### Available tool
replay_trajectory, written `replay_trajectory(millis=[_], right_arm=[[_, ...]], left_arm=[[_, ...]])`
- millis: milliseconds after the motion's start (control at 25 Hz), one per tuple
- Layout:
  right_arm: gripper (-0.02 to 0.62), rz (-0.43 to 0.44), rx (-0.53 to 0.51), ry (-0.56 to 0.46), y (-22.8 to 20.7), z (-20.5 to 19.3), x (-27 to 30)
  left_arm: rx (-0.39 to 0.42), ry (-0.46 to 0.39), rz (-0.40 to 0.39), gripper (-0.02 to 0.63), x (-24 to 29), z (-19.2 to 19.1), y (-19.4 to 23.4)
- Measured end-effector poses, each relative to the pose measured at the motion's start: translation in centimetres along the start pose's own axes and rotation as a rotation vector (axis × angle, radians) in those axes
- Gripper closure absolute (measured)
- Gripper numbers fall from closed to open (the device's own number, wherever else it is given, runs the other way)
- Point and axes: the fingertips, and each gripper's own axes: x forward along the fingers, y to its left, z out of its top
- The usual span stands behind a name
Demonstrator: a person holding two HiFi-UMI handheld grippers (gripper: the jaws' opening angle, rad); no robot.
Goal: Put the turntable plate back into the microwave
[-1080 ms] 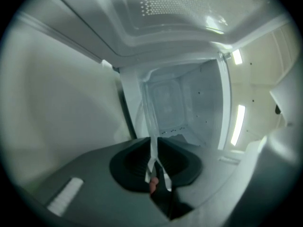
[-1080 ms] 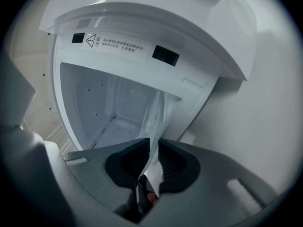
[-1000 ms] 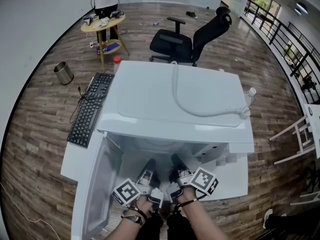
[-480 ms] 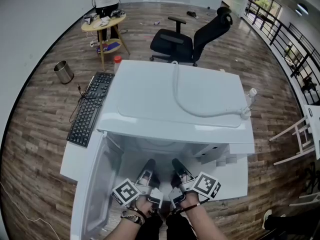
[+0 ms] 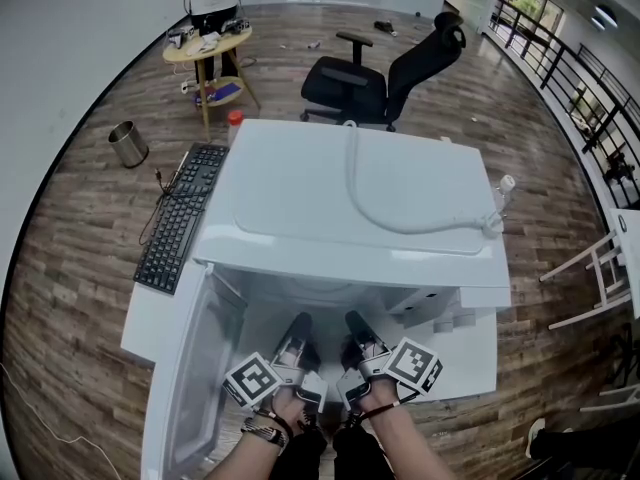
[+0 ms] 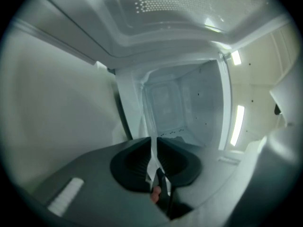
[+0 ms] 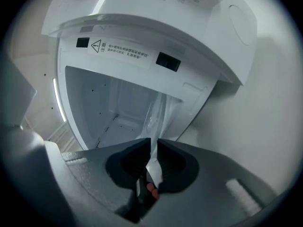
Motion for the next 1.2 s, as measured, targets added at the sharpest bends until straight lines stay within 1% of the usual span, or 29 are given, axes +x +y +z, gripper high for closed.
replay_trajectory(millis=[680,960,1200], right_arm=[[0.551,0.006,0.005,-0.019,0.7,0.5,0.1],[0.549,0.004,-0.025,-0.011,0.8,0.1,0.4],[0.546,0.02,-0.059,-0.017,1.6,0.4,0.8]], left_arm=[[0.02,-0.006,-0.015,0.555,0.5,0.4,-0.6],[0.035,-0.016,-0.009,0.554,0.5,0.9,-0.3],[0.058,-0.031,-0.02,0.552,0.8,1.6,-0.7]])
